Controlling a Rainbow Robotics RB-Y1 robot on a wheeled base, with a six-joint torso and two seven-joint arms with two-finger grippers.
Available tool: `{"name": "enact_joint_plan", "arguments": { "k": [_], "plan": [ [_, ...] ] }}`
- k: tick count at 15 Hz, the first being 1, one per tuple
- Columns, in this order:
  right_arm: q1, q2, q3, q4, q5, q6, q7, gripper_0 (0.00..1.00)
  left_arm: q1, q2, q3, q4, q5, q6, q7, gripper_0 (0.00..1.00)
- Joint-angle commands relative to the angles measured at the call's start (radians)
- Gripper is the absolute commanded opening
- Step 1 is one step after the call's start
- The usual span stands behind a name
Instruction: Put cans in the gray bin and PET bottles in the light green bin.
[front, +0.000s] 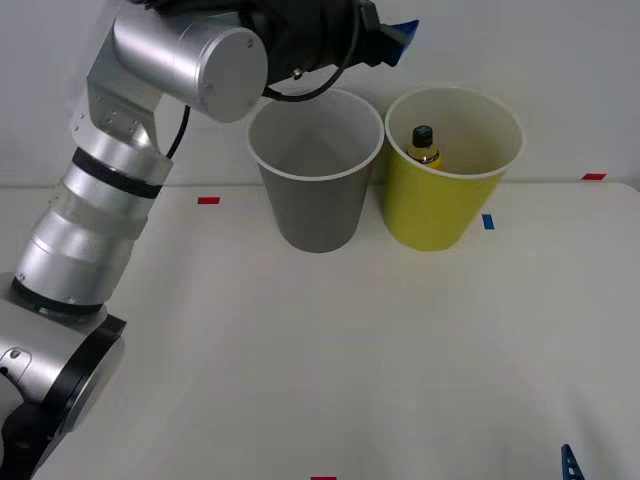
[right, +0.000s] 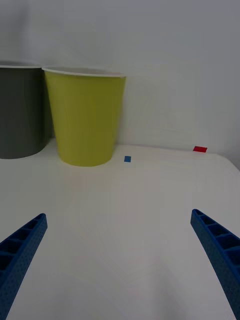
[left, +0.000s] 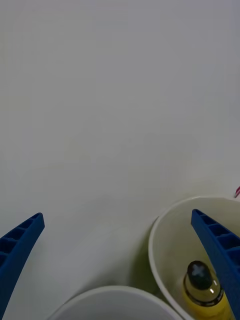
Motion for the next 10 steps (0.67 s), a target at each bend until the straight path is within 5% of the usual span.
{"name": "enact_joint_plan", "arguments": {
  "k": [1,5,10],
  "plan": [
    [0.000,0.000,0.000,0.000,0.000,0.000,0.000,1.00,0.109,0.105,0.028,-0.138,-0.008,0.004,0.007,1.00],
    [0.000,0.000,0.000,0.000,0.000,0.000,0.000,1.00,0.330,0.219,0.080,-0.381,-0.003,0.005,0.033,1.00],
    [0.000,0.000,0.000,0.000,0.000,0.000,0.000,1.00,0.715,0.249,0.233,-0.723,-0.011,0.004,0.042,1.00]
  ]
}}
